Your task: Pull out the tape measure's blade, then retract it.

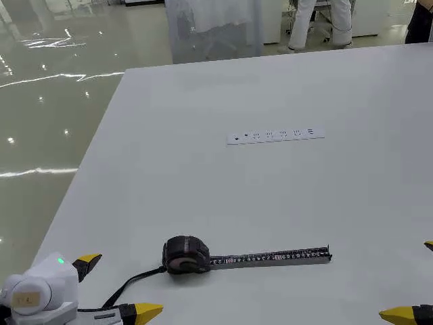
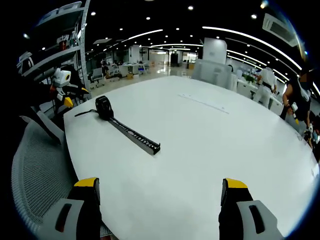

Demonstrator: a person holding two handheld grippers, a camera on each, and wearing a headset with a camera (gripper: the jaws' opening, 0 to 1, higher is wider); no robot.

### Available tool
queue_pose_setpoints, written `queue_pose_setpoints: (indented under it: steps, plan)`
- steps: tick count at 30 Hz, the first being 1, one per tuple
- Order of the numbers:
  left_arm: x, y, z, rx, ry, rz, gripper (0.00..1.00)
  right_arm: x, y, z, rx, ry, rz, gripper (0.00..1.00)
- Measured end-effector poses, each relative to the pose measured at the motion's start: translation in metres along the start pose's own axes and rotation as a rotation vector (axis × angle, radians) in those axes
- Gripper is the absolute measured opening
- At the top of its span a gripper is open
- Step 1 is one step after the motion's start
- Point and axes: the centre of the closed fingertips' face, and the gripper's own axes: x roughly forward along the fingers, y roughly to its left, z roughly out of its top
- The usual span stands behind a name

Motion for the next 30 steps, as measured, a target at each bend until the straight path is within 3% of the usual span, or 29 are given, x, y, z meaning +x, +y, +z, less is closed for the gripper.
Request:
queue_pose_setpoints:
  steps: [10,30]
  plan:
    - [-0.003,-0.004,-0.003,-0.023,-0.009,-0.003,0.99,-0.011,-0.005,-0.002,0.018,-0.016,-0.035,0.99]
    - [-0.001,-0.01,-0.011,-0.039,-0.004,-0.012,0.99,-0.014,-0.001,-0.002,-0.015,0.005,-0.028,0.99]
